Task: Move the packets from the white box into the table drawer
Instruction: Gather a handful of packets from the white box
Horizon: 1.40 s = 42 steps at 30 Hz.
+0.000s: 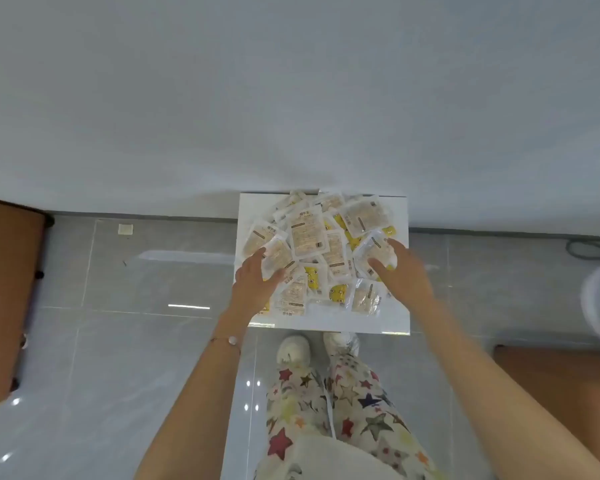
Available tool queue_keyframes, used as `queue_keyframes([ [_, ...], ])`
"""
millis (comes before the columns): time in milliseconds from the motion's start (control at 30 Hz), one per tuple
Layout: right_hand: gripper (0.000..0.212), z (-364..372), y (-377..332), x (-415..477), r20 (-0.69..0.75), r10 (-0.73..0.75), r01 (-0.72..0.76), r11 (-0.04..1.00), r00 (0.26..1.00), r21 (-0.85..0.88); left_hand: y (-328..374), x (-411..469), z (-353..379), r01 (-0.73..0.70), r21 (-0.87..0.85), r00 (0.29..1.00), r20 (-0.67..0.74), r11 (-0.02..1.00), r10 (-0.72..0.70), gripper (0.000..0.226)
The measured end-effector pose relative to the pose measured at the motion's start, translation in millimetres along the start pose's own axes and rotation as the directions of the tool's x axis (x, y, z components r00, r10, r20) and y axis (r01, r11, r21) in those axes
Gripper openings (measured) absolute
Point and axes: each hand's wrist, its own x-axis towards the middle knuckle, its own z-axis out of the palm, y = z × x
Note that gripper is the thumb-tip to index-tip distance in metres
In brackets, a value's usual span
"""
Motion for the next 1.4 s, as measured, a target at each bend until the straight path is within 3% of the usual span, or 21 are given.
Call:
queue_keyframes([
  [233,0.077,64,4,51,0.013,0.094,-0.095,0.972,0.995,0.215,-40,63,23,0.010,-0.024,0.989,-0.150,1.000,-0.014,0.071],
  [333,0.082,77,9,69,-0.106,0.109,-0.093,0.986,0.988,0.142,-51,85,30,-0.040,-0.019,0.982,-0.184,0.999,0.035,0.076],
  [433,0.093,75,13,94,-0.210,0.234,-0.185,0.955,0.949,0.231,-61,99,38,-0.030,0.007,0.979,-0.204,1.000,0.031,0.095],
  [533,0.100,70,9,124,-0.137,0.424,-0.348,0.858,0.895,0.377,-69,108,41,0.021,0.077,0.965,-0.260,0.997,0.000,0.109],
  [633,0.103,67,3,143,-0.077,0.508,-0.443,0.807,0.858,0.390,-74,115,39,0.114,0.072,0.956,-0.280,0.991,-0.090,0.102],
  [800,0.100,65,9,151,-0.035,0.513,-0.439,0.767,0.858,0.468,-77,118,33,0.107,0.025,0.944,-0.316,0.994,-0.093,0.082],
  [900,0.099,64,19,150,0.058,0.448,-0.360,0.629,0.892,0.689,-72,118,30,0.088,-0.156,0.952,-0.279,0.984,-0.129,0.070],
  [1000,0.096,61,20,149,0.085,0.430,-0.329,0.533,0.899,0.780,-69,114,30,0.063,-0.250,0.939,-0.314,0.966,-0.142,0.059],
  [1133,0.069,51,24,139,0.060,0.336,-0.191,0.372,0.940,0.908,-62,105,32,0.039,-0.377,0.935,-0.314,0.925,-0.167,0.049],
  [1233,0.047,39,42,120,0.134,0.236,-0.195,0.261,0.963,0.945,-60,101,30,0.056,-0.451,0.932,-0.296,0.891,-0.208,0.063],
  [1300,0.051,36,62,107,0.198,0.188,-0.245,0.269,0.962,0.932,-59,99,27,0.085,-0.466,0.933,-0.273,0.881,-0.235,0.074],
  [1400,0.058,40,89,95,0.187,0.230,-0.280,0.487,0.955,0.827,-59,99,24,0.112,-0.465,0.937,-0.244,0.878,-0.249,0.072],
])
